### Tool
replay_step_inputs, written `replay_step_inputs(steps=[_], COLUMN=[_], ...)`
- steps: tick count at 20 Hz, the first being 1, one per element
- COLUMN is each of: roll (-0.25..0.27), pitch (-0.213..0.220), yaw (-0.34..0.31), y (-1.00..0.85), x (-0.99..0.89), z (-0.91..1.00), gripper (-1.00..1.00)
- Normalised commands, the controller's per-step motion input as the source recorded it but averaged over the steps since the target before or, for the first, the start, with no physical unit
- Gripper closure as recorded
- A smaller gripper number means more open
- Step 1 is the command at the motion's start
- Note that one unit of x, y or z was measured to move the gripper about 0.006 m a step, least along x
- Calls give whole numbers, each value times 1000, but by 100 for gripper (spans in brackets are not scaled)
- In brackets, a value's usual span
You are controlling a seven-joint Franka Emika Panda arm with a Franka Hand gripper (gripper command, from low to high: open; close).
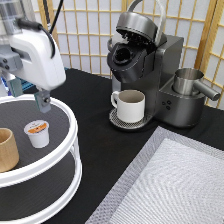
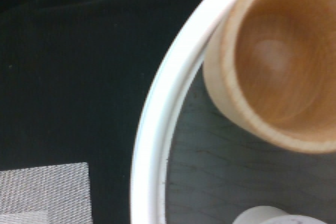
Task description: Make coffee
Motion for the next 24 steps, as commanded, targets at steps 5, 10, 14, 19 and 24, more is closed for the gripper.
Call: replay_step_inputs(steps=[5, 10, 14, 19, 24], roll=[-46, -22, -29, -22, -13], pitch=[0, 0, 0, 0, 0], yaw=[29, 55, 63, 70, 70], y=[7, 5, 0, 1, 0], x=[331, -130, -176, -229, -416], z=[-141, -309, -220, -171, -314], gripper=[-100, -100, -100, -100, -100])
